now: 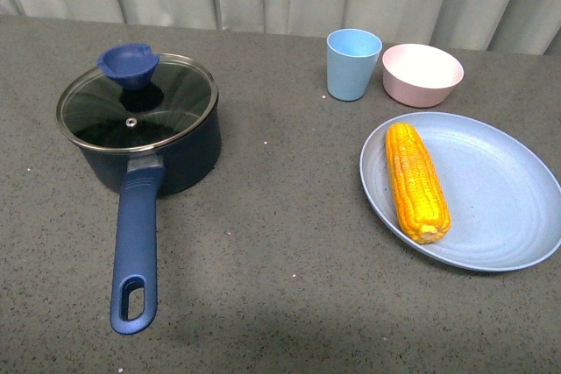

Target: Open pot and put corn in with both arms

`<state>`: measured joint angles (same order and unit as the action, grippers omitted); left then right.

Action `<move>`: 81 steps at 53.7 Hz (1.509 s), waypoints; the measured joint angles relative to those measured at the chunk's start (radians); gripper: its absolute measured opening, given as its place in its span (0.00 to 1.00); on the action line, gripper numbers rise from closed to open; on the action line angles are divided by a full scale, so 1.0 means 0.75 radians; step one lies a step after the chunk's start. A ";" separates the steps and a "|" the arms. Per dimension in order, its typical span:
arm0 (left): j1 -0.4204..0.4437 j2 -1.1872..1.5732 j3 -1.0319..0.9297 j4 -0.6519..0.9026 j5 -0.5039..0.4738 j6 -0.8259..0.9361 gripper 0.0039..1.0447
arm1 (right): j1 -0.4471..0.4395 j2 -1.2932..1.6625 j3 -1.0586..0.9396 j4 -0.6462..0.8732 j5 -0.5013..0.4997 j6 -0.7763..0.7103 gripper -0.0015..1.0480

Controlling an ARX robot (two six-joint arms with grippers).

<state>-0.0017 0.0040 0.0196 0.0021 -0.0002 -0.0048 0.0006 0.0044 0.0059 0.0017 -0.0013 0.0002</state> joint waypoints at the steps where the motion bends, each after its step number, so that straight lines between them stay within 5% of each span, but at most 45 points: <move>1: 0.000 0.000 0.000 0.000 0.000 0.000 0.94 | 0.000 0.000 0.000 0.000 -0.001 0.000 0.91; 81: 0.000 0.000 0.000 0.000 0.001 0.000 0.94 | 0.000 0.000 0.000 0.000 0.000 0.000 0.91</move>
<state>-0.0017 0.0040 0.0196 0.0021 0.0002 -0.0048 0.0006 0.0044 0.0059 0.0017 -0.0013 0.0002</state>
